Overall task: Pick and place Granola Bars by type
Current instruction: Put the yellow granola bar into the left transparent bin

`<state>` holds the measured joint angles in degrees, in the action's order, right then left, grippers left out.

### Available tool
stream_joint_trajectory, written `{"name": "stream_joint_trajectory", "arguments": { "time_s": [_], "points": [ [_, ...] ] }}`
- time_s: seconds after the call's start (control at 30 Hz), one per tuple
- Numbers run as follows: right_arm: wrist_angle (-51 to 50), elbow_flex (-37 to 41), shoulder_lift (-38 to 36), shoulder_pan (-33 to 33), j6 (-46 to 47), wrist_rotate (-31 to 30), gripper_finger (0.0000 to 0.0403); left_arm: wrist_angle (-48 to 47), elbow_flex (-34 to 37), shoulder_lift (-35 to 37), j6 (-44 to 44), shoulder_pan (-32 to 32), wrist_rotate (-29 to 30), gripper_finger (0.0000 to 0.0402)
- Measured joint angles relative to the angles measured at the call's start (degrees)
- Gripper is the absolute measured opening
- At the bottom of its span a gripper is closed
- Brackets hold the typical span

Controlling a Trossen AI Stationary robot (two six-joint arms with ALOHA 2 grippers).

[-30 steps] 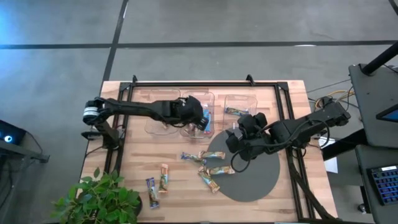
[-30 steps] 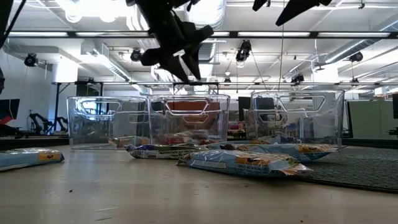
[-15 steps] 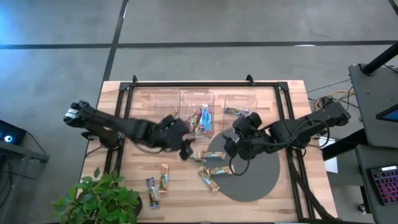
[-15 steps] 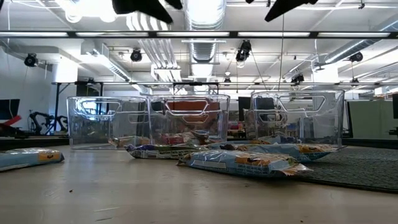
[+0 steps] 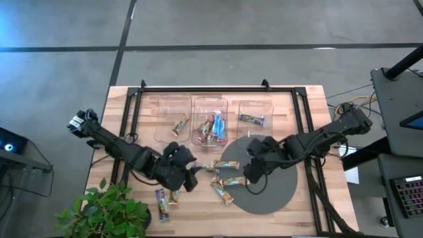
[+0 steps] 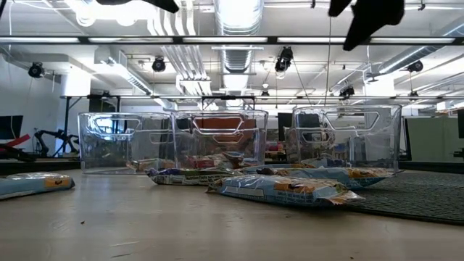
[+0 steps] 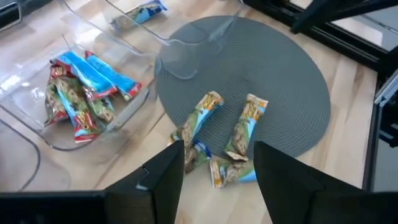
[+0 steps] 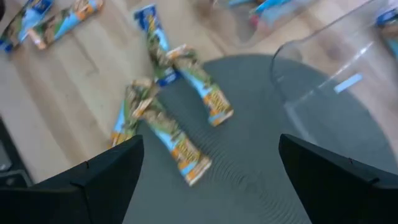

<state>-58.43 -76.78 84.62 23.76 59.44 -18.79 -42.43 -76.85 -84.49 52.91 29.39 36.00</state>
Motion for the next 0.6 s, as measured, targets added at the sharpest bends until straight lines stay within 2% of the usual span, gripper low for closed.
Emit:
{"name": "stream_joint_trajectory", "arguments": {
  "time_s": [0.3, 0.6],
  "points": [
    [0.62, 2.53, 1.20, 4.68, 6.23, 1.29, 0.0364, 1.88, 4.02, -0.02, 4.30, 2.00, 1.41, 0.0175],
    [5.71, 3.00, 13.07, 6.63, -11.12, 4.01, 0.0364, 2.38, 4.99, 0.21, 4.60, 2.14, 1.41, 0.0174]
  ]
}}
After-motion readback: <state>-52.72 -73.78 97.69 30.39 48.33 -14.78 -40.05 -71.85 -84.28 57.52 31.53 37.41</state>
